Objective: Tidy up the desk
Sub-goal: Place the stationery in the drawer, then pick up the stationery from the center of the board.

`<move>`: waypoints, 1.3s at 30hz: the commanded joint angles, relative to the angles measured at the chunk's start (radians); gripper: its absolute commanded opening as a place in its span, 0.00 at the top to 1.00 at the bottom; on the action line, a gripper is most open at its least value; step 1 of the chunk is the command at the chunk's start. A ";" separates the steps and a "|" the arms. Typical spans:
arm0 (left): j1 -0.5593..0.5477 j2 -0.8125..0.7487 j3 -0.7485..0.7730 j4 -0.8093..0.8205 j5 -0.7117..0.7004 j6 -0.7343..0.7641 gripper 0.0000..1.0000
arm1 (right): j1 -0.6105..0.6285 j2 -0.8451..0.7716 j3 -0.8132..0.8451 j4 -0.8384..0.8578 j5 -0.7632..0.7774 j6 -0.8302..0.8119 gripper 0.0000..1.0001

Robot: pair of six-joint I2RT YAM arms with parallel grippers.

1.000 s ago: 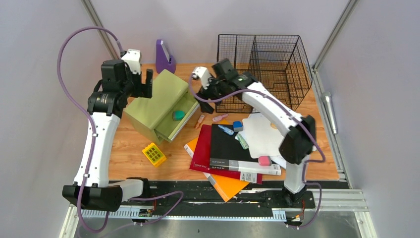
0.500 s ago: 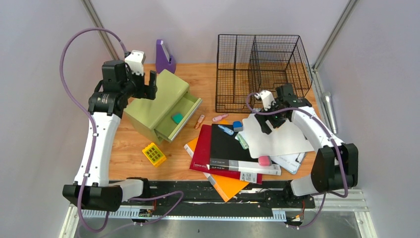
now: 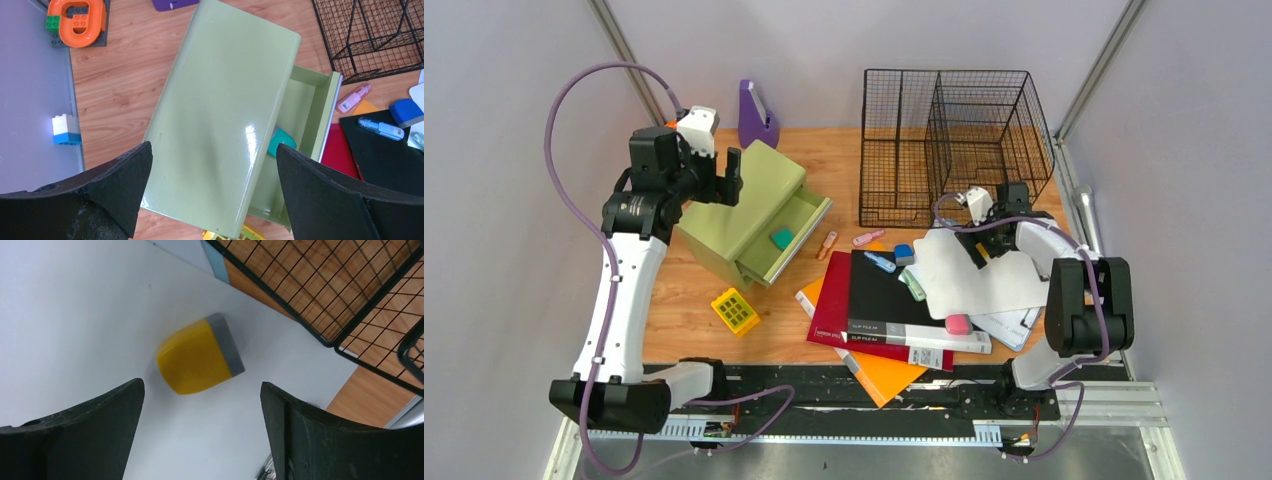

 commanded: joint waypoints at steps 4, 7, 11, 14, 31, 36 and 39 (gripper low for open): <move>0.004 -0.026 -0.014 0.042 0.006 0.015 0.00 | -0.055 0.060 0.008 0.163 -0.084 -0.038 0.13; 0.005 -0.025 -0.017 0.045 0.000 0.015 0.00 | -0.073 0.087 0.010 0.172 -0.141 -0.053 0.14; 0.004 -0.025 -0.021 0.049 -0.010 0.016 0.00 | -0.096 0.119 0.011 0.171 -0.227 -0.091 0.16; 0.005 -0.029 -0.029 0.055 -0.014 0.020 0.00 | -0.106 0.134 -0.003 0.171 -0.300 -0.123 0.18; 0.004 -0.045 -0.029 0.056 -0.019 0.022 0.00 | -0.092 -0.059 0.040 -0.118 -0.478 -0.131 0.90; 0.005 -0.047 -0.029 0.060 -0.010 0.020 0.00 | 0.031 -0.196 0.103 -0.225 -0.565 -0.093 0.96; 0.004 -0.043 -0.027 0.061 -0.008 0.019 0.00 | 0.168 -0.233 0.158 -0.231 -0.568 -0.054 0.97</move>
